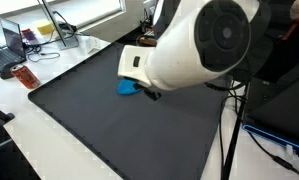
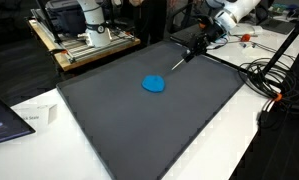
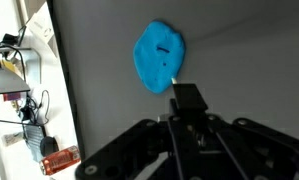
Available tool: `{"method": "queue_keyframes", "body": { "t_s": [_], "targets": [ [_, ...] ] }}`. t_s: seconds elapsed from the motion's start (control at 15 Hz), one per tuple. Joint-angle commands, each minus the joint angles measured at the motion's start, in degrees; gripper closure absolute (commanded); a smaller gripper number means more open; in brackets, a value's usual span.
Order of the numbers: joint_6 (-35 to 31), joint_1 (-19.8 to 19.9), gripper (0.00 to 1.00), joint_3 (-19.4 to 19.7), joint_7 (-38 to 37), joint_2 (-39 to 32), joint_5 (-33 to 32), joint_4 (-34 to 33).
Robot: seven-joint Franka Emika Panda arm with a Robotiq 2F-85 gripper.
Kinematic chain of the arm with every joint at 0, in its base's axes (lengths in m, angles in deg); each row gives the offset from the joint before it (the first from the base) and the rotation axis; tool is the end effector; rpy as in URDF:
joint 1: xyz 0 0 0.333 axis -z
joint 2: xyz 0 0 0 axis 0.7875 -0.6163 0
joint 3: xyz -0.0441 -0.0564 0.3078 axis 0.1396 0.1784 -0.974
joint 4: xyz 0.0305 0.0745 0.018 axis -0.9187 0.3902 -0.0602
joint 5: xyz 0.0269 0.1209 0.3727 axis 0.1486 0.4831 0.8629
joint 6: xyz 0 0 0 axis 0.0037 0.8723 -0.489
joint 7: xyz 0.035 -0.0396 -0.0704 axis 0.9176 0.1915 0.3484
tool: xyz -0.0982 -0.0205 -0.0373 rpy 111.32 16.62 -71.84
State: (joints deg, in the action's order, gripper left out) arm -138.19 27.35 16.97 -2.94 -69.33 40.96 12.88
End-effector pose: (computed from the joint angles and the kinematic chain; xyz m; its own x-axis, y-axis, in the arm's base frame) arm 0.6815 0.2367 0.2498 0.9468 -0.3170 -0.0558 -0.1984 -0.7111 0.6746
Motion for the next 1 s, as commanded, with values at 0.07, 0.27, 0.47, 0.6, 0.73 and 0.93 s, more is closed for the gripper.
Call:
{"method": "queue_keyframes", "body": {
  "t_s": [0.07,0.27,0.47,0.6,0.73,0.93],
  "targets": [
    [-5.70,5.14,0.97,-2.20,2.72,6.40,4.16,6.94],
    [-8.12,8.81,0.97,-3.12,5.12,9.13,7.03,10.33],
    [-9.51,11.97,0.97,-3.34,6.97,11.39,9.54,13.30],
    [-10.09,12.72,0.97,-1.33,8.41,12.13,12.39,14.23],
    [-11.10,14.25,0.97,-0.85,10.19,12.84,14.18,15.27],
    [-14.34,16.35,0.97,-0.17,11.89,13.86,16.45,17.22]
  ]
}}
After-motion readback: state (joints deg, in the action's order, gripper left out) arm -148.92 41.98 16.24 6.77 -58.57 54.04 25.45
